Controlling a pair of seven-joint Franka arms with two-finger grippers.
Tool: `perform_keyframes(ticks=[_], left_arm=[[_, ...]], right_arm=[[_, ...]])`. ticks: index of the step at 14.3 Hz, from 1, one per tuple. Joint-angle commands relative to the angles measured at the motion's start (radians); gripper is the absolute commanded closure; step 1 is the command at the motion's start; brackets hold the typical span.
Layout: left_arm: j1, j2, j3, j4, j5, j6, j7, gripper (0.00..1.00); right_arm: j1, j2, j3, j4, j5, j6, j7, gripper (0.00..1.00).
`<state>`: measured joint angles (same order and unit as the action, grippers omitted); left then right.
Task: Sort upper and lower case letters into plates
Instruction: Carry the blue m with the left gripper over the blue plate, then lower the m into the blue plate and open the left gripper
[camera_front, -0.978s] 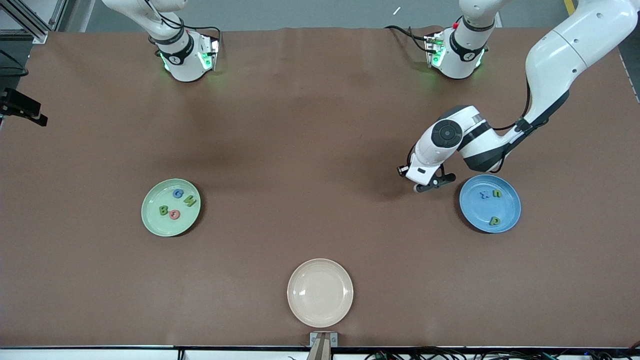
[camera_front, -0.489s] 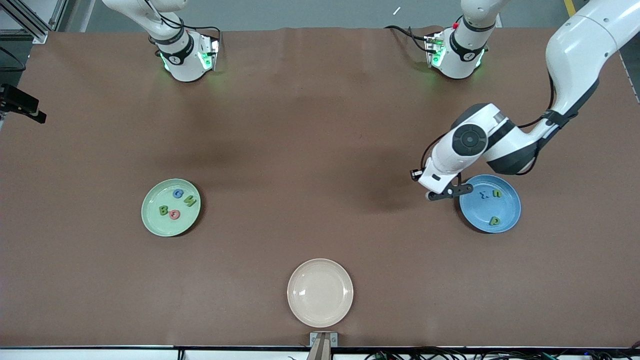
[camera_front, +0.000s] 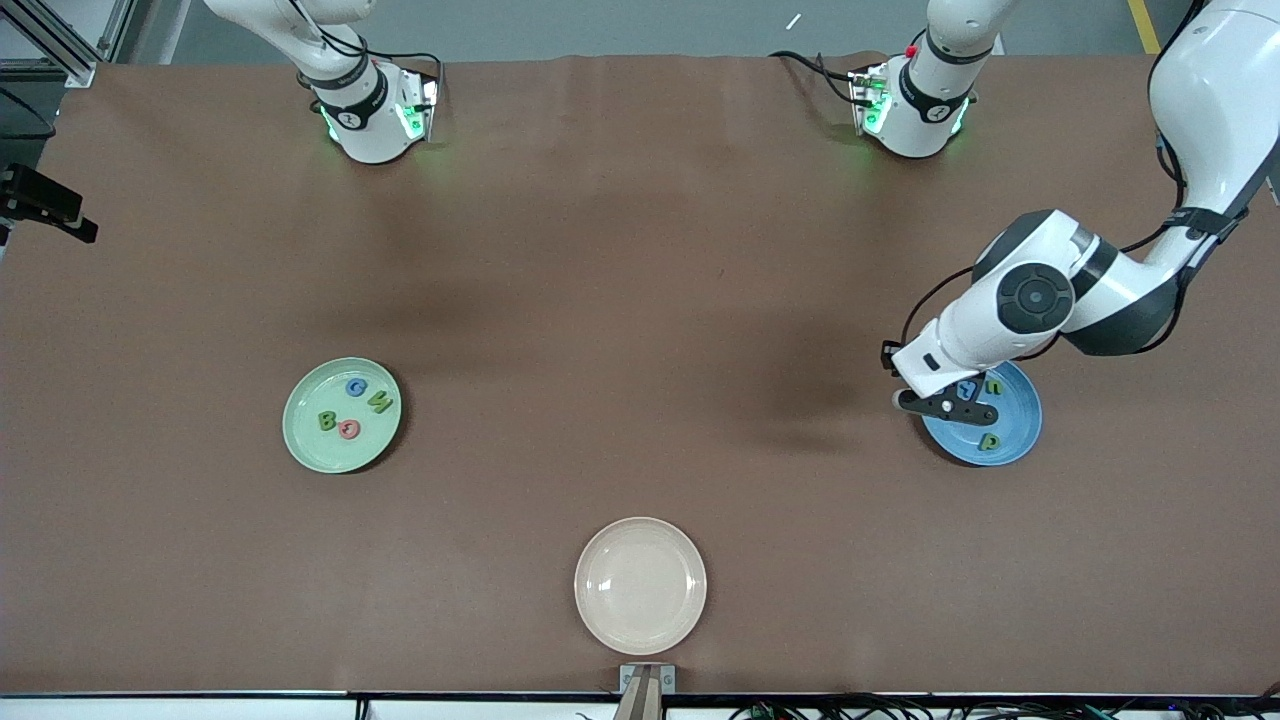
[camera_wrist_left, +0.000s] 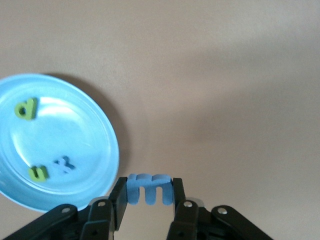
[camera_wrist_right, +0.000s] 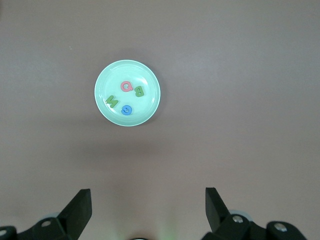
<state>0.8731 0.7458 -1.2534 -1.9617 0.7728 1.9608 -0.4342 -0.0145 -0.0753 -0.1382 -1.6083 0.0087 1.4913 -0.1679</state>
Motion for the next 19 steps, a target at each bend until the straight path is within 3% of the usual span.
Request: perform_keyframes(ticks=[1, 8, 14, 19], left_arm=[[-0.002, -0.016, -0.008, 0.015, -0.004, -0.008, 0.138, 0.82], [0.006, -0.013, 0.112, 0.037, -0.001, 0.081, 0.429, 0.83], [-0.037, 0.046, 0.251, 0.033, 0.141, 0.249, 0.439, 0.85], [-0.063, 0.047, 0.319, 0.03, 0.145, 0.306, 0.46, 0.85]], right_arm=[[0.002, -0.044, 0.003, -0.048, 0.004, 0.015, 0.002, 0.0], [0.008, -0.043, 0.005, -0.048, -0.024, 0.021, -0.001, 0.0], [0.011, -0.044, 0.008, -0.05, -0.022, 0.023, 0.07, 0.0], [0.022, -0.041, 0.006, -0.048, -0.015, 0.023, 0.071, 0.0]])
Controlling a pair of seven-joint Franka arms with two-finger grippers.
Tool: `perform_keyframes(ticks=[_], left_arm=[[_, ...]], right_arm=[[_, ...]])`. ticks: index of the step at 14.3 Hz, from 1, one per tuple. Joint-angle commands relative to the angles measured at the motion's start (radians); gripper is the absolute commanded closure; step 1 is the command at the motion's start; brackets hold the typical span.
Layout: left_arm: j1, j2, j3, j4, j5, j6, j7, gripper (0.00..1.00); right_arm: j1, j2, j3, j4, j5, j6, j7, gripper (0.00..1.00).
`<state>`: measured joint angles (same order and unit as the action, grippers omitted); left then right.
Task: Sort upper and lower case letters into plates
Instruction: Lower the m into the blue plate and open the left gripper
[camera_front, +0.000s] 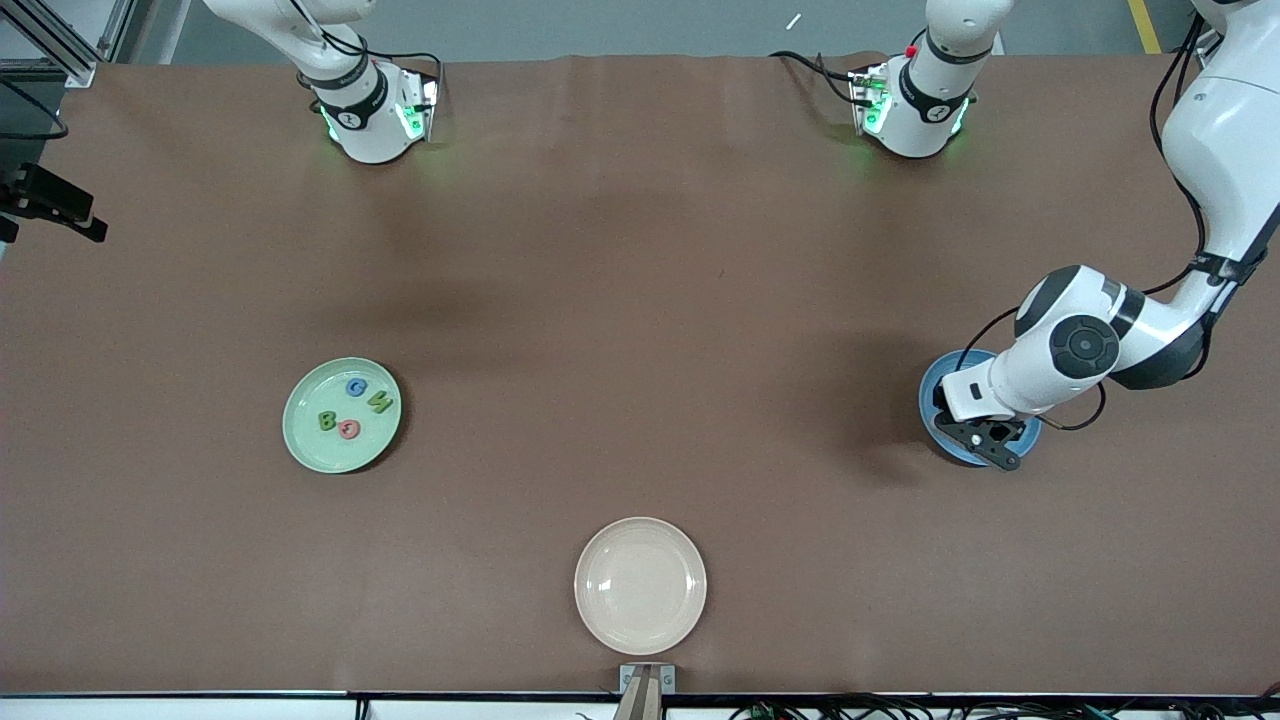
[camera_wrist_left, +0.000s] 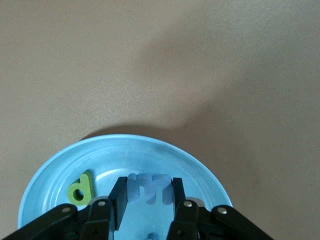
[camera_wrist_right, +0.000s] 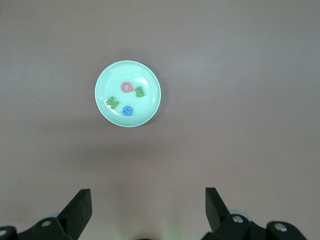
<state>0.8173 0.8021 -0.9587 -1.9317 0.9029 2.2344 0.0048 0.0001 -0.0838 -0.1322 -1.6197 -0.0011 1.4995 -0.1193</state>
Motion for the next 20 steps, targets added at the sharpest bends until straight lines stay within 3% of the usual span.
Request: perform_keyframes(ticks=[1, 17, 20], left_arm=[[-0.012, -0.009, 0.028, -0.003, 0.014, 0.047, 0.021, 0.85], [-0.01, 0.008, 0.066, -0.01, 0.041, 0.088, 0.021, 0.84], [-0.01, 0.008, 0.067, -0.01, 0.041, 0.088, 0.021, 0.77]], right_arm=[[0.008, -0.031, 0.0, -0.037, -0.005, 0.013, 0.023, 0.0], [0.006, -0.031, -0.001, -0.038, -0.005, 0.005, 0.023, 0.0], [0.006, -0.031, -0.001, -0.038, -0.005, 0.005, 0.023, 0.0]])
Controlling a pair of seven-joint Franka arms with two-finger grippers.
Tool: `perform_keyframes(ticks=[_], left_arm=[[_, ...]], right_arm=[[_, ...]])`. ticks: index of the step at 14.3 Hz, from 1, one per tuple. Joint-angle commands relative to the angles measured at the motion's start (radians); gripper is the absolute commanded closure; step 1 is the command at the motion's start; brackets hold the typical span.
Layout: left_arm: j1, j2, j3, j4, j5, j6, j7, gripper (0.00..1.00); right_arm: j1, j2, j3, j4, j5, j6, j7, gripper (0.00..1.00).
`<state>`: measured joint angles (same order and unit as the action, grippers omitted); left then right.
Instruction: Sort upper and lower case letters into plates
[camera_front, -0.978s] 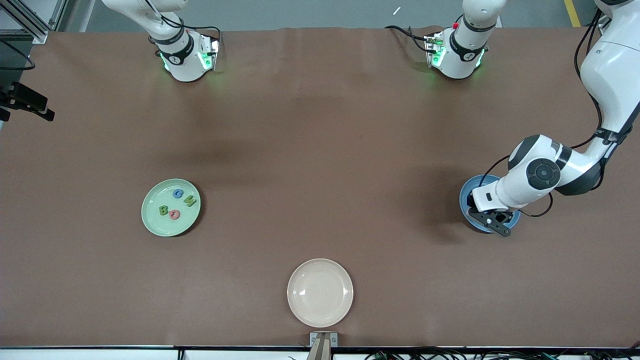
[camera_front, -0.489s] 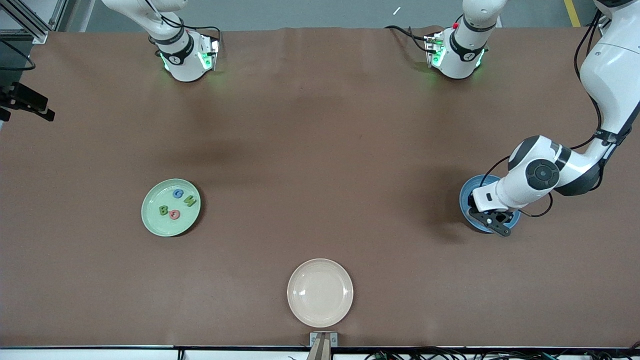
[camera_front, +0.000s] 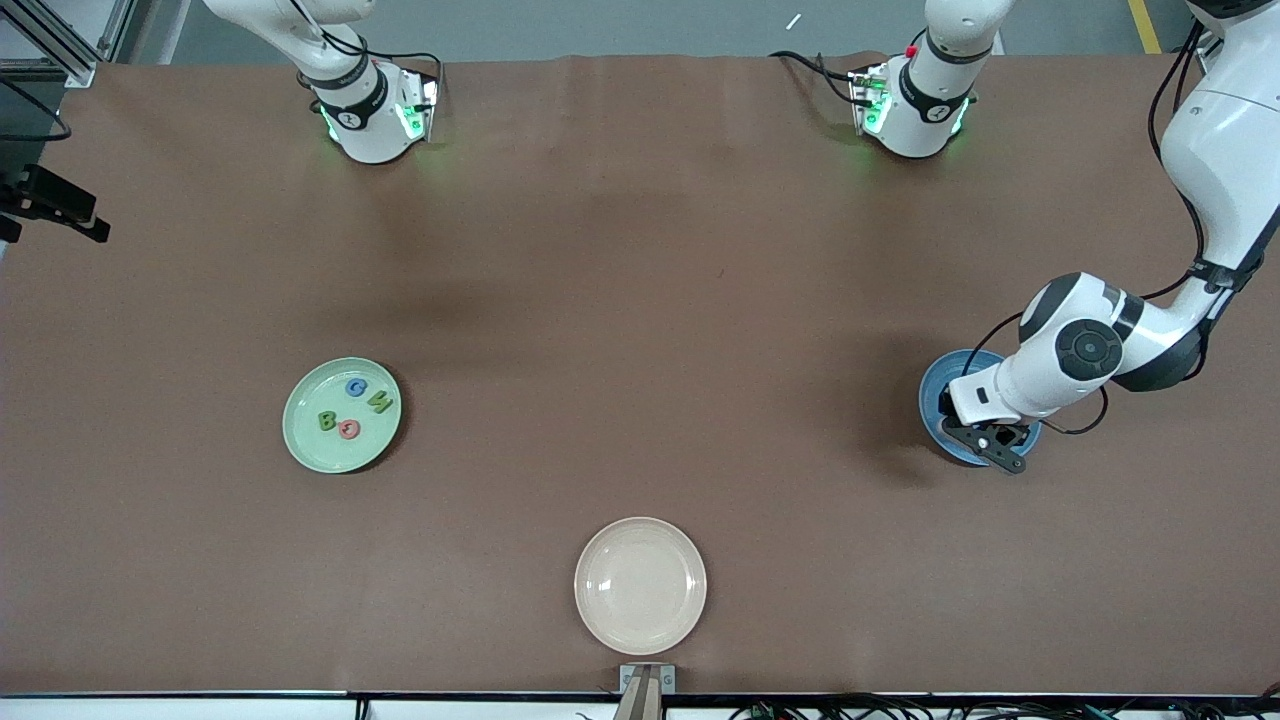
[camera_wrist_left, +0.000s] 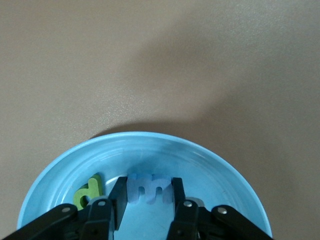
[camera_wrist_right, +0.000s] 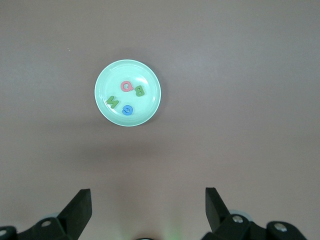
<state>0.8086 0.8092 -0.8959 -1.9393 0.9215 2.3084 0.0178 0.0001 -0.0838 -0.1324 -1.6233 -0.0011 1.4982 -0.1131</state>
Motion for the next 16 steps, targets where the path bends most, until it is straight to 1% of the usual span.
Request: perform_keyframes(ticks=[1, 2, 3, 4, 5, 6, 8, 10, 12, 13, 15, 16], left_arm=[[-0.002, 0.001, 0.005, -0.003, 0.022, 0.014, 0.008, 0.76], [0.0, 0.001, 0.005, -0.001, 0.022, 0.014, 0.008, 0.66], [0.001, -0.004, 0.005, -0.001, 0.02, 0.014, 0.008, 0.53], [0.007, -0.008, 0.003, -0.001, 0.019, 0.014, 0.008, 0.27], [0.017, -0.013, 0.002, -0.001, 0.017, 0.014, 0.01, 0.06], [0.027, -0.018, -0.003, -0.003, 0.01, 0.013, 0.01, 0.0], [0.053, -0.034, -0.044, -0.006, -0.006, -0.003, 0.005, 0.0], [0.112, -0.039, -0.124, 0.002, -0.061, -0.056, 0.002, 0.0], [0.139, -0.039, -0.21, 0.043, -0.099, -0.165, -0.009, 0.0], [0.142, -0.039, -0.24, 0.072, -0.125, -0.217, -0.013, 0.0], [0.142, -0.039, -0.287, 0.131, -0.139, -0.302, -0.033, 0.0], [0.142, -0.039, -0.297, 0.14, -0.141, -0.326, -0.033, 0.0]], right_arm=[[0.006, -0.031, -0.001, -0.035, -0.005, 0.008, 0.016, 0.0], [0.006, -0.031, -0.001, -0.035, -0.005, 0.007, 0.016, 0.0], [0.006, -0.031, -0.001, -0.035, -0.005, 0.007, 0.016, 0.0], [0.006, -0.031, -0.001, -0.035, -0.005, 0.007, 0.016, 0.0], [0.006, -0.031, -0.001, -0.035, -0.005, 0.007, 0.016, 0.0], [0.006, -0.031, -0.001, -0.035, -0.005, 0.007, 0.016, 0.0], [0.006, -0.031, -0.001, -0.035, -0.005, 0.007, 0.015, 0.0], [0.008, -0.03, -0.001, -0.035, -0.005, 0.008, 0.016, 0.0], [0.008, -0.03, -0.001, -0.036, -0.005, 0.008, 0.016, 0.0], [0.008, -0.03, -0.001, -0.036, -0.005, 0.007, 0.016, 0.0], [0.008, -0.03, -0.001, -0.036, -0.005, 0.007, 0.016, 0.0], [0.008, -0.03, -0.001, -0.036, -0.005, 0.007, 0.016, 0.0]])
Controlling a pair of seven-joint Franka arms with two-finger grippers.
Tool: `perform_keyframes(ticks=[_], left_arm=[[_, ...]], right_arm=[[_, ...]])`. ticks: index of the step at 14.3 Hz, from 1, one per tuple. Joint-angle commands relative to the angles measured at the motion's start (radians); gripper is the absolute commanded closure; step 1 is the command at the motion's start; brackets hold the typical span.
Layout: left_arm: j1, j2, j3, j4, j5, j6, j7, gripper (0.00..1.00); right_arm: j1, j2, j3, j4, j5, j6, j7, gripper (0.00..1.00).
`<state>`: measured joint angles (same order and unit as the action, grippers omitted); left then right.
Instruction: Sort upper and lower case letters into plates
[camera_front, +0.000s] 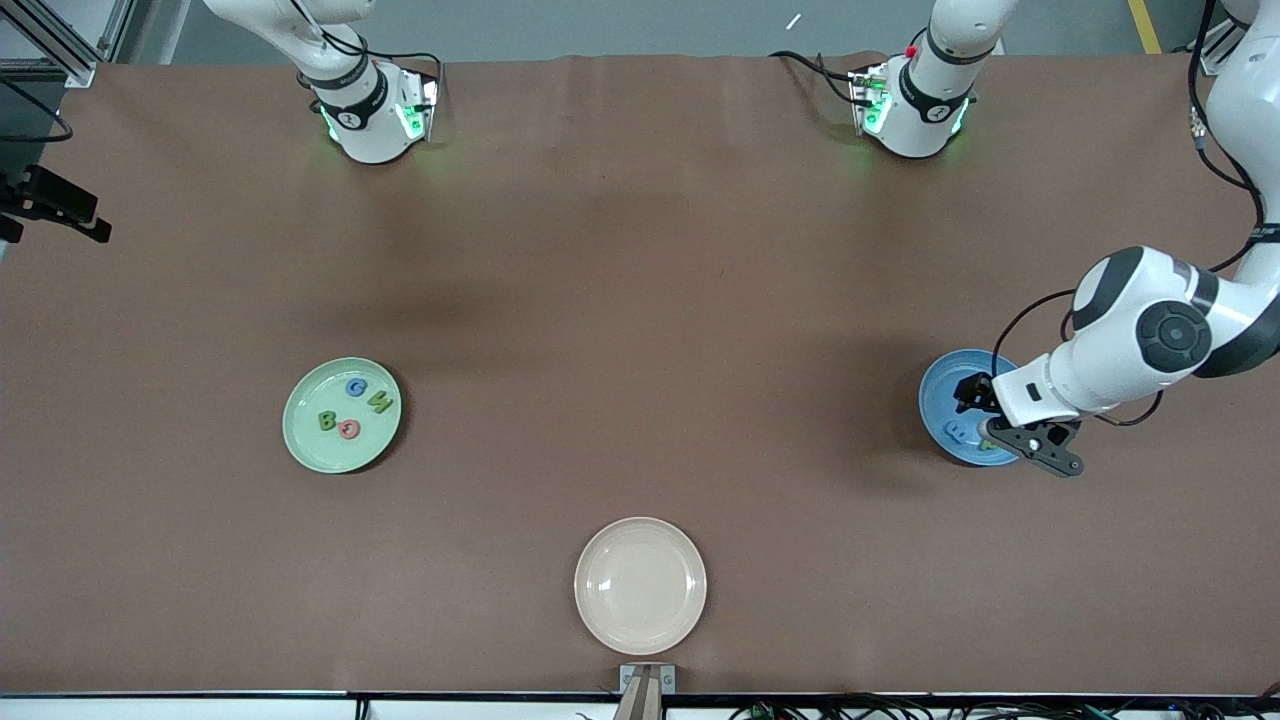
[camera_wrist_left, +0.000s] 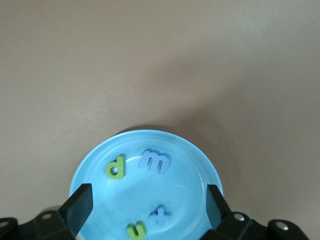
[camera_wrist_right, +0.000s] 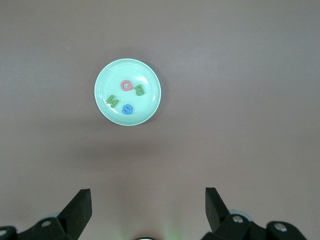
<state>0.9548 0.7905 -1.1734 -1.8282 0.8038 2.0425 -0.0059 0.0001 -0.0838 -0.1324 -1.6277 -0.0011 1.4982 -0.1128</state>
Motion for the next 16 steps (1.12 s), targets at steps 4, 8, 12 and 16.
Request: perform_keyframes(ticks=[4, 8, 12, 16], left_arm=[[-0.008, -0.02, -0.037, 0.066, -0.023, -0.076, -0.032, 0.0], [-0.011, -0.02, -0.055, 0.066, -0.025, -0.091, -0.049, 0.0], [-0.014, -0.045, -0.083, 0.07, -0.061, -0.099, -0.051, 0.0], [-0.016, -0.117, -0.075, 0.089, -0.095, -0.101, -0.034, 0.0]], right_arm=[[0.008, -0.03, -0.001, -0.032, -0.005, 0.007, 0.016, 0.0], [0.008, -0.03, -0.001, -0.032, -0.005, 0.007, 0.016, 0.0], [0.008, -0.03, -0.001, -0.032, -0.005, 0.007, 0.016, 0.0], [0.008, -0.03, -0.001, -0.032, -0.005, 0.007, 0.016, 0.0]])
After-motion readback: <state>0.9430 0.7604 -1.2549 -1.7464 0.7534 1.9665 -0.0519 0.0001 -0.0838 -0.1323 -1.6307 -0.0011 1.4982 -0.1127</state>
